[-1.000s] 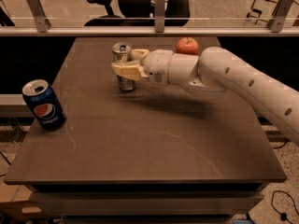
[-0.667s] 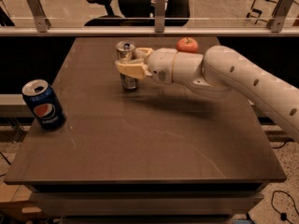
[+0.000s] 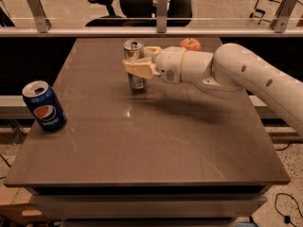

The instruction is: Knock redbull can over

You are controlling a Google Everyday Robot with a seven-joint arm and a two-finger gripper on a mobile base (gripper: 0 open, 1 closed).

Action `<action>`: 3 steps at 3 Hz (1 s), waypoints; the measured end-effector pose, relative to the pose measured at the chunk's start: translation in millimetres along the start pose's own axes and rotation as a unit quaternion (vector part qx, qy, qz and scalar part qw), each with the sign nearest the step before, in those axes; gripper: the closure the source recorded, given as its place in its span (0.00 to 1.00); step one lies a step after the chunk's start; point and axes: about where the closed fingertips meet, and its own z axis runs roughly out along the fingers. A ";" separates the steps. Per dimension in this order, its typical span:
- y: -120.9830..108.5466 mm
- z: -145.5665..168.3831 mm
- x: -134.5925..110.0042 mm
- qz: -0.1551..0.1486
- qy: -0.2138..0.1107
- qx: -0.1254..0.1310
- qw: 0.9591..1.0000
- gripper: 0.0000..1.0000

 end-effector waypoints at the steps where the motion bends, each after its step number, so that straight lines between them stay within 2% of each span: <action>1: -3.1 -9.7 -6.0 -0.006 0.041 0.016 0.999 1.00; 2: -9.7 -23.7 -12.0 -0.005 0.090 0.037 0.995 1.00; 3: -13.8 -34.2 -13.3 -0.007 0.139 0.057 0.989 1.00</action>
Offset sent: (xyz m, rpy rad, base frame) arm -0.0003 -0.0512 0.0243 -0.2846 0.1065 -0.1521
